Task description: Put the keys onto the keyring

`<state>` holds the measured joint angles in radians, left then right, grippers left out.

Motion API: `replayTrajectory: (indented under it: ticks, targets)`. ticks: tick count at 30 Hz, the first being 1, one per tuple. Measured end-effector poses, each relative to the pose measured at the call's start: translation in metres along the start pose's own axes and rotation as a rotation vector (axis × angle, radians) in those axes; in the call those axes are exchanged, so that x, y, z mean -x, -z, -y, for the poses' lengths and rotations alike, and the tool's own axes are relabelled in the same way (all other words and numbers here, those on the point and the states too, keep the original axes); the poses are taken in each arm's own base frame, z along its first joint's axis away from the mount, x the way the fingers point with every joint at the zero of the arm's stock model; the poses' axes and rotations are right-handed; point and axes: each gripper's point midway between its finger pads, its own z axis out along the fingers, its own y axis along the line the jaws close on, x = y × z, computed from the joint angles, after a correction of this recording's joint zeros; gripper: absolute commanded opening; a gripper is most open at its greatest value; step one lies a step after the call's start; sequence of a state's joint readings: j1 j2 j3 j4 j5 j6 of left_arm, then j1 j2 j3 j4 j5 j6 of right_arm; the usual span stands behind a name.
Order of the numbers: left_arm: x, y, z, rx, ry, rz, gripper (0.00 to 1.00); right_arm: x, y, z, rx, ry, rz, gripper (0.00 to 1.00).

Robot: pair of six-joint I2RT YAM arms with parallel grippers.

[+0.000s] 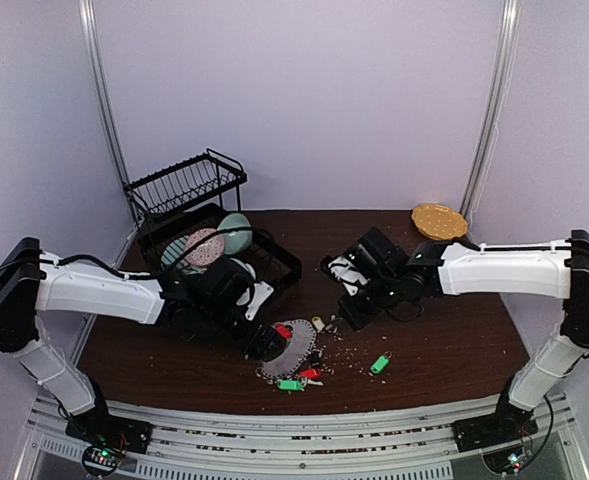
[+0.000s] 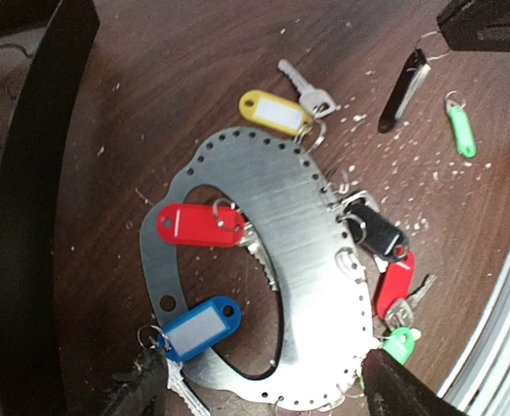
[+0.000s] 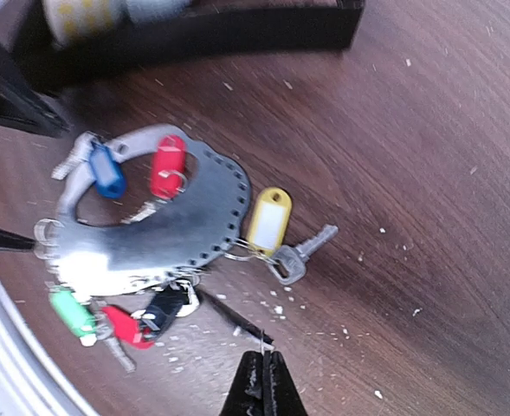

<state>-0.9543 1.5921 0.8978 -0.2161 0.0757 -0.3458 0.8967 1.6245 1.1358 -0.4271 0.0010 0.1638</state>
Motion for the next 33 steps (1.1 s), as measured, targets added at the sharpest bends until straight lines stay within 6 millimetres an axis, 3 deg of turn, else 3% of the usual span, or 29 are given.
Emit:
replayTrajectory:
  ticks: [6,12,15,20,30,33]
  targets:
    - [0.033,0.030,0.026,-0.084,-0.116,0.170,0.63,0.013,0.042,-0.014,0.182,0.002,0.111,0.00]
    - [0.078,0.092,0.094,-0.263,-0.356,0.454,0.48,0.023,0.099,-0.055,0.444,0.127,0.254,0.00]
    - [0.092,0.117,0.114,-0.308,-0.433,0.563,0.44,0.030,0.136,-0.072,0.563,0.187,0.366,0.00]
    - [0.100,0.131,0.130,-0.342,-0.505,0.636,0.38,0.041,0.179,-0.093,0.709,0.269,0.502,0.00]
    - [0.112,0.153,0.157,-0.405,-0.584,0.699,0.36,0.042,0.199,-0.111,0.801,0.340,0.559,0.00]
    - [0.116,0.159,0.163,-0.418,-0.596,0.717,0.26,0.041,0.200,-0.113,0.806,0.354,0.562,0.00]
